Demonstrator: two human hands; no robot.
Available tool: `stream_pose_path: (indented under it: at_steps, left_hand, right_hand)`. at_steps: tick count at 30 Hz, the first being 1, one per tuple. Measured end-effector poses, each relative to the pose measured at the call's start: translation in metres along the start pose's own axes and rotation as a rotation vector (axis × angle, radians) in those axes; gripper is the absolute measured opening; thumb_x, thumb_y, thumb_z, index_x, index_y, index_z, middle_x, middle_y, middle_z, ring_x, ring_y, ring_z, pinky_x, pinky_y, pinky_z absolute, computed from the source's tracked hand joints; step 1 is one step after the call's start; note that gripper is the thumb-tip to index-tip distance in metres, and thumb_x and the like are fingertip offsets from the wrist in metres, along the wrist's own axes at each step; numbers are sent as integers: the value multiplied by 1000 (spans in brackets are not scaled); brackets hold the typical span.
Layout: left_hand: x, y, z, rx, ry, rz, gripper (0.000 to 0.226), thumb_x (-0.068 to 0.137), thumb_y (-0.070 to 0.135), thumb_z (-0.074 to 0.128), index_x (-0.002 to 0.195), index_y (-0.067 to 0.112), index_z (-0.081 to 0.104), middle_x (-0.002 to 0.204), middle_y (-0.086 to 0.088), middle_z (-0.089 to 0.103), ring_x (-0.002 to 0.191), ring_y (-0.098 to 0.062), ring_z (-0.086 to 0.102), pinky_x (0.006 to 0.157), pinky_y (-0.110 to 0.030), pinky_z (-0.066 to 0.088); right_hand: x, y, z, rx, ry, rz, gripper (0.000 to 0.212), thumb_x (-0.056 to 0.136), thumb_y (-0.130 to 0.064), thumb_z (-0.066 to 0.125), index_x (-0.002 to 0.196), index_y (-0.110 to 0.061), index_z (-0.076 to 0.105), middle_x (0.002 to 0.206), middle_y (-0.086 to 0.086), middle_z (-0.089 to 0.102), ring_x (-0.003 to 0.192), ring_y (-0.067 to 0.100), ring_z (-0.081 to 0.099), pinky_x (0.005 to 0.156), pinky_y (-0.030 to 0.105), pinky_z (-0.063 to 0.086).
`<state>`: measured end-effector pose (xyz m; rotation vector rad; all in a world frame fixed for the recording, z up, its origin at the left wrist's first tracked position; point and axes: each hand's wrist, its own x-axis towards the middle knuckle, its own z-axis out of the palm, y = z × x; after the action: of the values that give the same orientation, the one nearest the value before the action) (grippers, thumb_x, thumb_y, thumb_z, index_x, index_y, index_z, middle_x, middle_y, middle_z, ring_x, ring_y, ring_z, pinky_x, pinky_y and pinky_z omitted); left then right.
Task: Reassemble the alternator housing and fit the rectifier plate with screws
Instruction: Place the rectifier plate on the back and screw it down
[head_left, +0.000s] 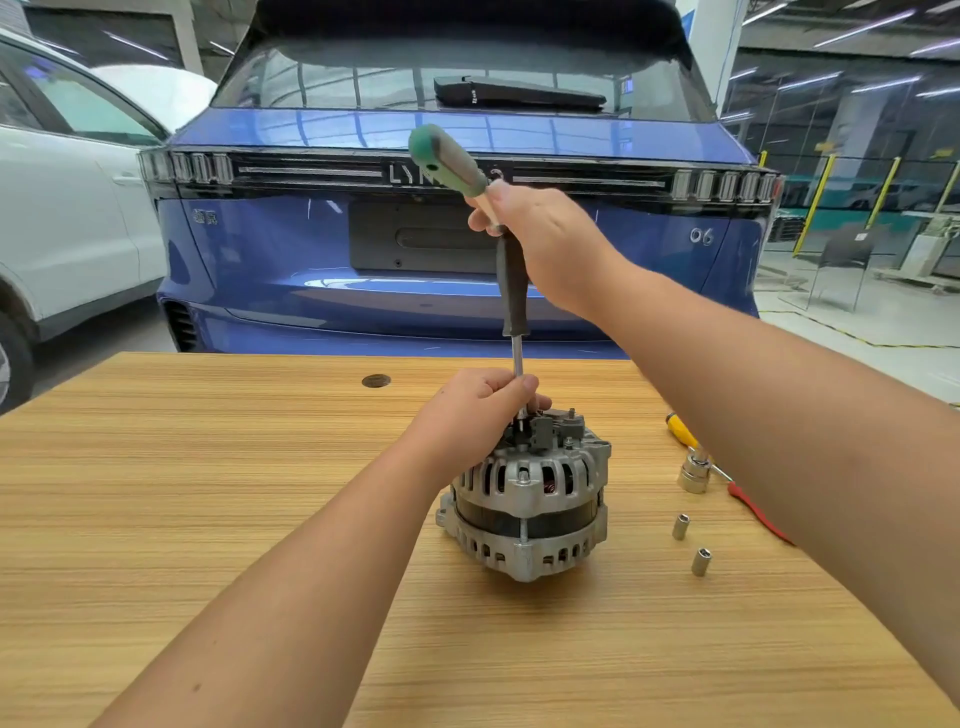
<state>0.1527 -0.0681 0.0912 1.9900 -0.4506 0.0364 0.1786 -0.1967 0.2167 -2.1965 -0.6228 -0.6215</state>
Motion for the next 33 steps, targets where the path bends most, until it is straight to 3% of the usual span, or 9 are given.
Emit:
stream_pose_path:
  at_steps: [2, 6, 9, 13, 16, 19, 24, 27, 33]
  left_hand:
    - [0, -1, 0, -10, 3, -3, 34, 101, 57, 46, 90, 47, 77, 104, 24, 72, 103, 3, 60, 76, -27, 42]
    - [0, -3, 0, -1, 3, -11, 35, 102, 56, 46, 96, 42, 78, 104, 27, 69, 102, 5, 57, 74, -24, 40]
    - [0, -2, 0, -10, -2, -13, 35, 102, 57, 47, 95, 42, 77, 103, 26, 71, 103, 4, 58, 74, -25, 40]
    - [0, -3, -1, -25, -23, -10, 35, 101, 56, 47, 97, 39, 78, 96, 35, 70, 101, 3, 62, 76, -28, 44]
    - [2, -4, -1, -19, -36, -3, 34, 102, 55, 48, 95, 37, 77, 98, 35, 70, 100, 5, 62, 77, -29, 45]
    - [4, -5, -2, -17, -57, 8, 34, 99, 55, 49, 93, 37, 77, 101, 32, 72, 100, 2, 65, 88, -37, 51]
    - [5, -6, -2, -17, -70, 19, 32, 96, 57, 47, 83, 45, 74, 103, 29, 73, 104, -1, 65, 91, -40, 50]
    - [5, -7, -2, -18, -65, 27, 34, 97, 57, 47, 87, 43, 76, 104, 29, 73, 104, 2, 63, 86, -35, 48]
    - [3, -6, -2, -4, -85, 30, 34, 91, 64, 45, 93, 48, 75, 104, 29, 72, 105, 1, 63, 92, -38, 49]
  right_hand:
    - [1, -2, -3, -110, -8, -46, 65, 99, -54, 29, 110, -5, 71, 107, 3, 72, 98, 9, 62, 98, 37, 45]
    - [5, -4, -4, -156, -39, -117, 60, 106, -46, 37, 108, 6, 66, 93, 29, 69, 78, 39, 57, 69, 38, 42]
    - [14, -16, -4, -243, -99, -79, 58, 104, -47, 45, 81, 3, 62, 54, 1, 43, 52, 16, 33, 55, 32, 27]
    - [33, -28, -2, -478, -129, 77, 51, 98, -51, 54, 78, -5, 63, 56, 0, 46, 51, 18, 39, 52, 30, 30]
    - [46, -29, 0, -523, -173, 258, 27, 97, -34, 56, 87, -10, 65, 78, 7, 69, 65, 23, 64, 63, 30, 54]
    - [50, -25, -1, -98, -184, 552, 17, 99, -18, 52, 101, -7, 64, 69, 3, 68, 57, 19, 67, 70, 37, 63]
    - [35, -19, 0, 793, -91, 862, 12, 99, -20, 51, 102, -9, 57, 60, -3, 56, 44, 9, 48, 70, 31, 54]
    - [24, -17, -1, 985, 53, 869, 17, 100, -20, 50, 100, -6, 59, 68, 5, 64, 46, 10, 51, 73, 33, 50]
    - [10, -12, -18, 1182, 95, 874, 37, 93, -18, 57, 126, -1, 54, 87, 5, 61, 57, 15, 55, 74, 36, 47]
